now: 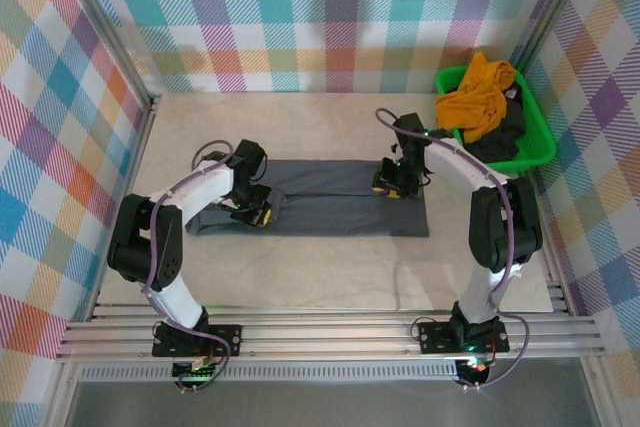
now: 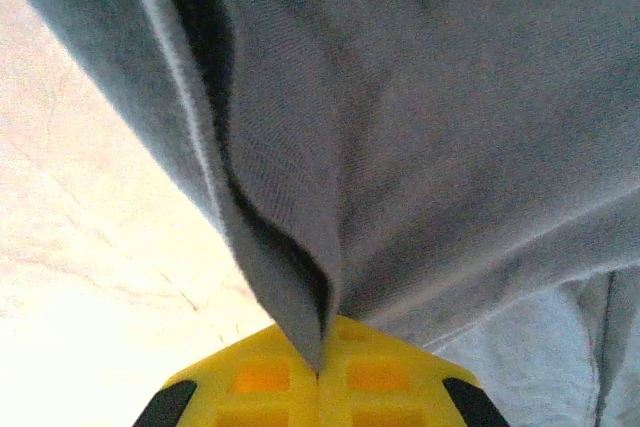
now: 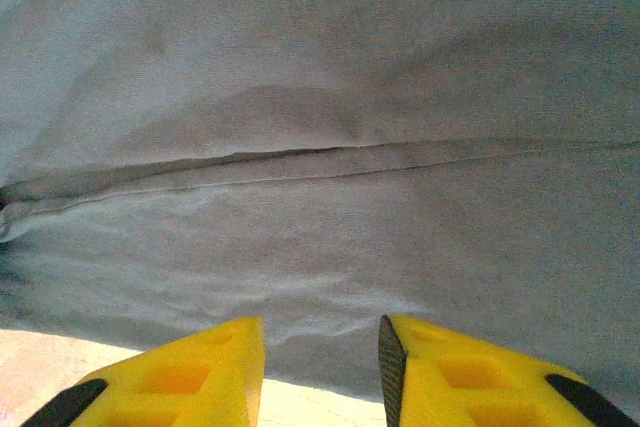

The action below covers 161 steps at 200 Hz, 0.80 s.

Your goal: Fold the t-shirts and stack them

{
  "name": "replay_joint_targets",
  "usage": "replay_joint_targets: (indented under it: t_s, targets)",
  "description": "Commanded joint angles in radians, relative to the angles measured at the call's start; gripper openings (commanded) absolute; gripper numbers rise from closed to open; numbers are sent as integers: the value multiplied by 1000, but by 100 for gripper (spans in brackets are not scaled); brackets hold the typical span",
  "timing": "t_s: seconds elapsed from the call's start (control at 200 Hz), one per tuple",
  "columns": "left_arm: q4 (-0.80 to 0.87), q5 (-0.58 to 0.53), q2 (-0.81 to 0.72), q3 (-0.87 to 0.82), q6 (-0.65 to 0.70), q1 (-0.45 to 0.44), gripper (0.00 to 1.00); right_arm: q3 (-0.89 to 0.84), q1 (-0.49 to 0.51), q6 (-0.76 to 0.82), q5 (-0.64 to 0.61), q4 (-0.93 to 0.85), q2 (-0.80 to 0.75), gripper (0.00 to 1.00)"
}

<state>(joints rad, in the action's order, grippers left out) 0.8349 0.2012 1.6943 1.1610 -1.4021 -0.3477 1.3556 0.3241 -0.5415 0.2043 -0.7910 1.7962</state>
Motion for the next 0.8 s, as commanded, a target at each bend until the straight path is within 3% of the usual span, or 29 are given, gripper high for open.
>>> replay_joint_targets:
  t_s: [0.0, 0.365, 0.8]
  targets:
    - [37, -2, -22, -2, -93, -23, 0, -7, -2, 0, 20, 3, -29, 37]
    - [-51, 42, -38, -69, -185, -36, 4, -27, -3, 8, 25, 4, -34, 37]
    - [-71, 56, -14, -82, -182, -37, 7, -15, -4, 9, 33, 3, -20, 37]
